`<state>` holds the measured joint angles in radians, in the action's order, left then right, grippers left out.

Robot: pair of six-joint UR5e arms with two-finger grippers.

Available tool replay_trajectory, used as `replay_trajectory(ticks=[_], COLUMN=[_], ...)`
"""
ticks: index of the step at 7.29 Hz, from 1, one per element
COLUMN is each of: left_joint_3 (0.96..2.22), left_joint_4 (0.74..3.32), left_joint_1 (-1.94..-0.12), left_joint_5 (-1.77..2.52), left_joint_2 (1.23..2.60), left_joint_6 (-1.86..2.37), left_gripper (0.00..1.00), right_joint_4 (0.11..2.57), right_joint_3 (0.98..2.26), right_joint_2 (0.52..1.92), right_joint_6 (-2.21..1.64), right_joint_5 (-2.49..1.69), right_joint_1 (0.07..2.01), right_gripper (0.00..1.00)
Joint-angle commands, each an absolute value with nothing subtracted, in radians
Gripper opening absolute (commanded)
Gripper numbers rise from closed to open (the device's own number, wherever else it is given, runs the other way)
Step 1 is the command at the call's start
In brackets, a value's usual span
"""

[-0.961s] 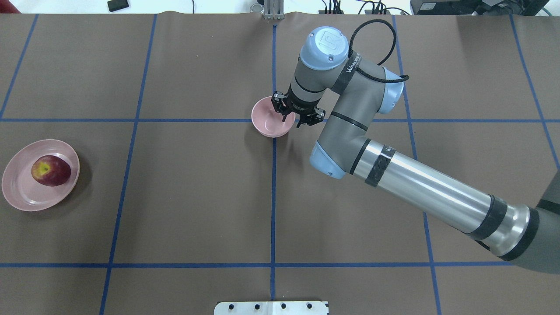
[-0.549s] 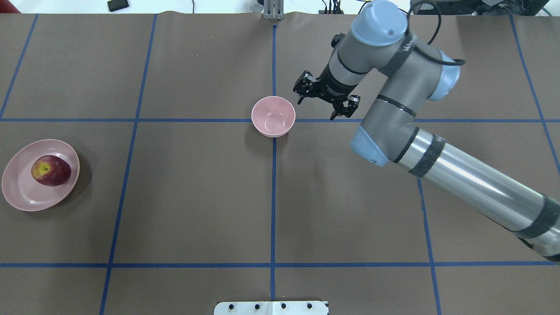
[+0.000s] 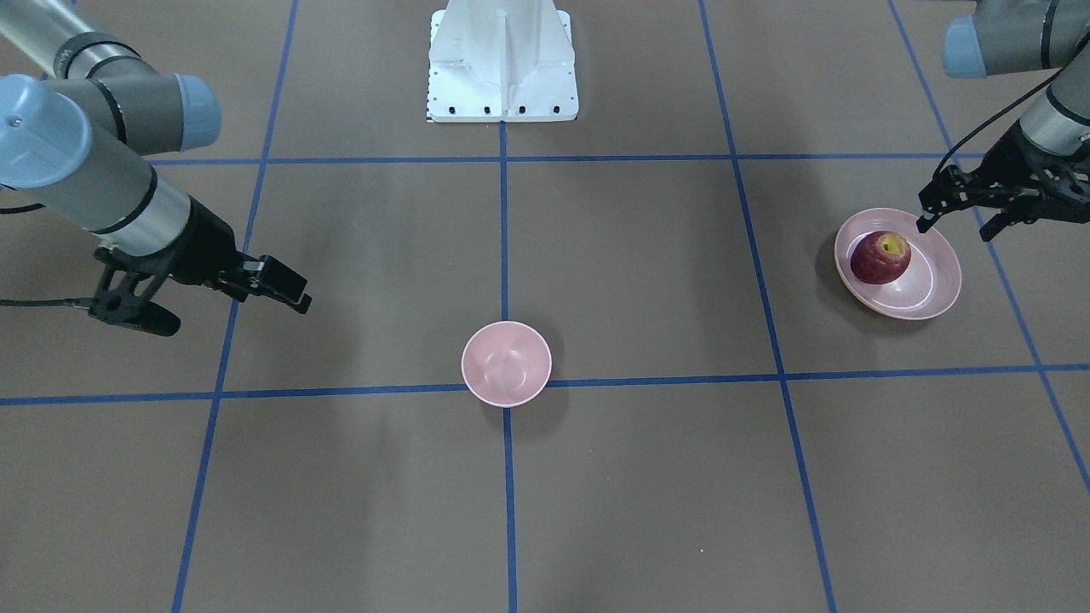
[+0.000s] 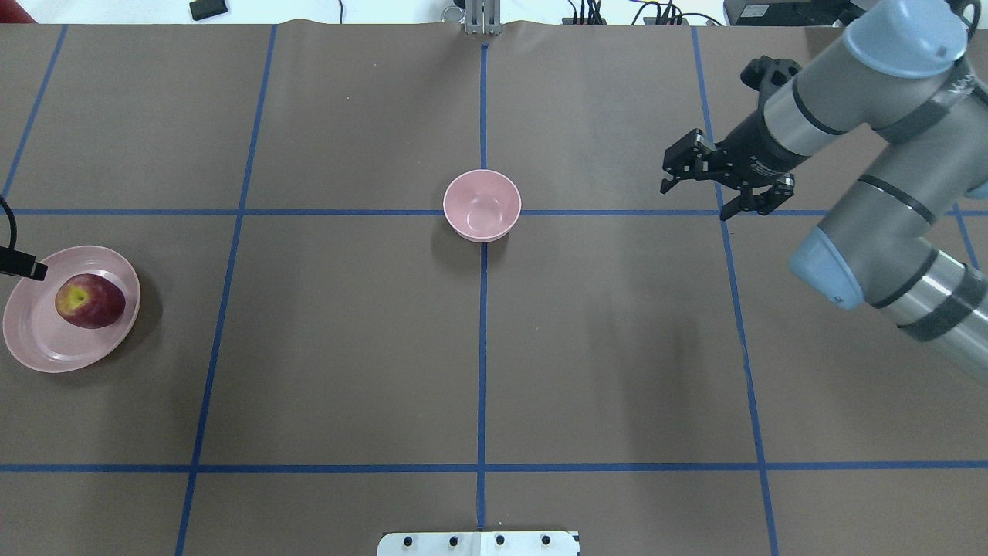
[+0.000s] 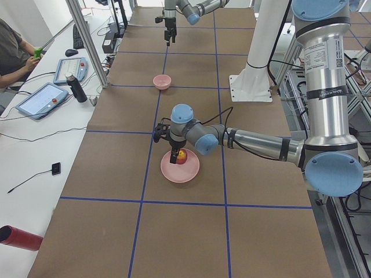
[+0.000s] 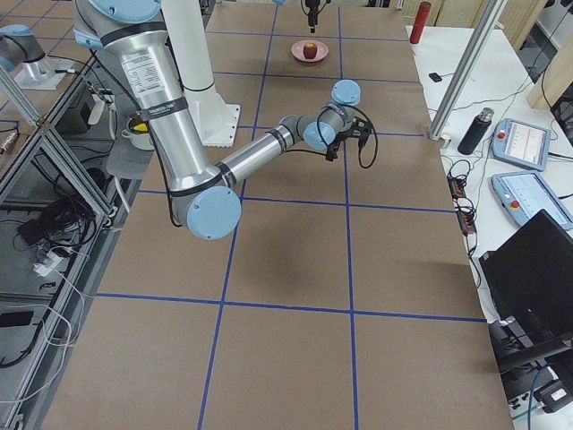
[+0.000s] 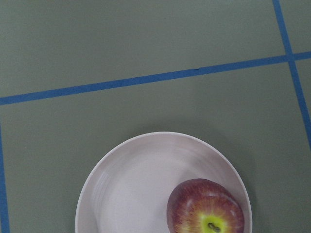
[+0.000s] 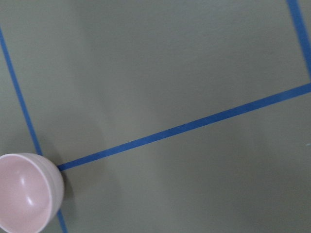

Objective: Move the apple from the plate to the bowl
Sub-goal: 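Release the bowl and withdraw the right gripper while the left gripper reaches toward the apple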

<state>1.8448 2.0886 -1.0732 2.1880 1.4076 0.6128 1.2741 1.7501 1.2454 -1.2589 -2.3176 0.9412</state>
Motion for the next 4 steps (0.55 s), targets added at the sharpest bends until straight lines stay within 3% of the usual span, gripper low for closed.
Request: replay_trajectory(ticks=[1,4], left_joint_3=[1.847,1.842], left_joint_4=[2.091,2.088], left_joint_1=[-1.005,-0.893], left_joint_5=[2.168,2.033], left_joint_2=[1.414,1.436], left_joint_6=[0.636,0.747], left_gripper=[0.98,0.98], right_joint_4=[1.269,1.267], right_joint_3=[1.818,1.816], right_joint_2=[1.412,1.431], right_joint_6=[-1.062,-1.06], right_joint_5=[-2.319,-2.309], right_joint_1=[0.976,0.974], right_gripper=[1.0,1.0])
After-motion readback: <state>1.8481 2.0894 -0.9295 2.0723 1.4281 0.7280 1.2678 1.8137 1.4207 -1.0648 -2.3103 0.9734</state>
